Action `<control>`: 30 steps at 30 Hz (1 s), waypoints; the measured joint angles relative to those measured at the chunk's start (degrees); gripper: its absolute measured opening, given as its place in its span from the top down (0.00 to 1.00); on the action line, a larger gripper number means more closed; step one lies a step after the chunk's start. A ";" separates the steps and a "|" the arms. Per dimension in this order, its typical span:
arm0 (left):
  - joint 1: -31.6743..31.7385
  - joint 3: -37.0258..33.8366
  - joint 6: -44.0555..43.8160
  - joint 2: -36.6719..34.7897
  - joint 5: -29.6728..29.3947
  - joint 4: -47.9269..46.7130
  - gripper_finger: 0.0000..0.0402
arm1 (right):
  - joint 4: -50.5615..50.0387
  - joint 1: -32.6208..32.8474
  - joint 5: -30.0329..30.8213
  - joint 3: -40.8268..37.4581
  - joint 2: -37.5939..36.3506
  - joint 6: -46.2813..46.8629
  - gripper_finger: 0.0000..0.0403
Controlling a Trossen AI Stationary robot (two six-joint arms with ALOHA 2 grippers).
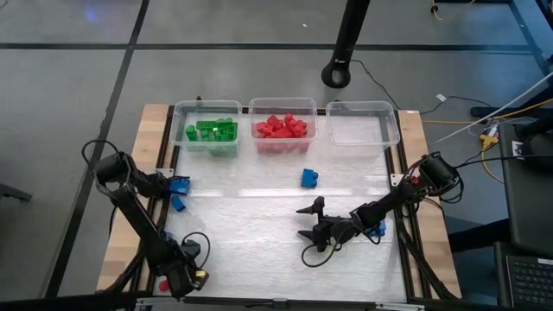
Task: Sort blocks
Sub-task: Put the red game piece into the middle transparent bin
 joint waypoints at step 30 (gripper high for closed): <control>51.13 6.82 89.97 -19.09 -21.62 5.12 0.68 | -0.81 0.04 -8.07 0.00 0.40 1.62 0.12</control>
